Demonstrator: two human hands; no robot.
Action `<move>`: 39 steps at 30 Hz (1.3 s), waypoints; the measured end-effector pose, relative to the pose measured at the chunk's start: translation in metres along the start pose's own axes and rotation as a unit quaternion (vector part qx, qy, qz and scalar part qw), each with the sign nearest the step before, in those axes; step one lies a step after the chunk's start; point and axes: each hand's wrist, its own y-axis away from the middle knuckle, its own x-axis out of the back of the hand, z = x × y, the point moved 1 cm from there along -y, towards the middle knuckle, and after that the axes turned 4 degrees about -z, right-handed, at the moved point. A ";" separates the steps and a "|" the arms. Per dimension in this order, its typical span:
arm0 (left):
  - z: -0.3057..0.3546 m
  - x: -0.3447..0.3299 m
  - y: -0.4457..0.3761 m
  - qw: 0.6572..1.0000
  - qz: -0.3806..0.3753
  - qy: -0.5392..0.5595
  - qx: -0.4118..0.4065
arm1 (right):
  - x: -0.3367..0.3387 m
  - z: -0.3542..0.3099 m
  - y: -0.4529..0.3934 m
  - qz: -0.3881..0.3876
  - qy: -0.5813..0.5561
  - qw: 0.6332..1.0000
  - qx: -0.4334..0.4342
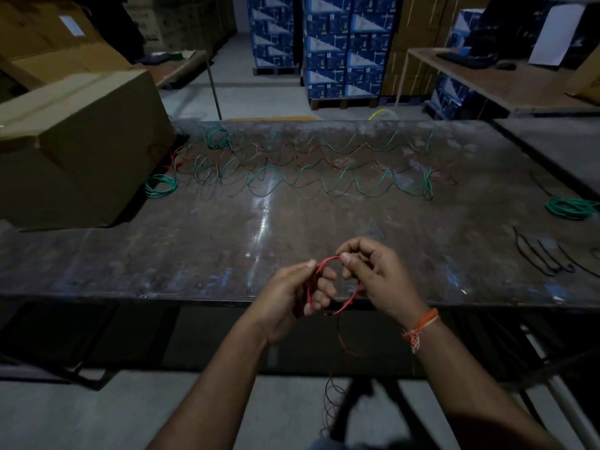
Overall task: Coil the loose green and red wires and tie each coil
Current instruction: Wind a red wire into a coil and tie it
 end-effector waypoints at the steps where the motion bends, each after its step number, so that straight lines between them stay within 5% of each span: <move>1: 0.002 0.001 0.002 0.998 -0.005 0.053 0.017 | 0.001 0.000 0.000 -0.001 0.006 1.000 0.003; 4: 0.005 0.005 0.006 0.994 -0.018 0.106 0.030 | 0.000 0.001 0.000 -0.006 0.008 1.000 0.015; 16: 0.006 0.000 0.013 0.998 -0.055 0.022 0.019 | -0.003 0.004 0.008 -0.013 0.006 1.000 0.001; 25: -0.004 -0.016 0.006 0.957 -0.165 0.220 0.096 | 0.020 0.004 0.012 -0.068 0.051 0.996 0.026; 39: -0.051 -0.099 -0.015 0.985 -0.081 0.155 0.014 | 0.106 0.016 0.031 -0.076 0.069 0.992 0.070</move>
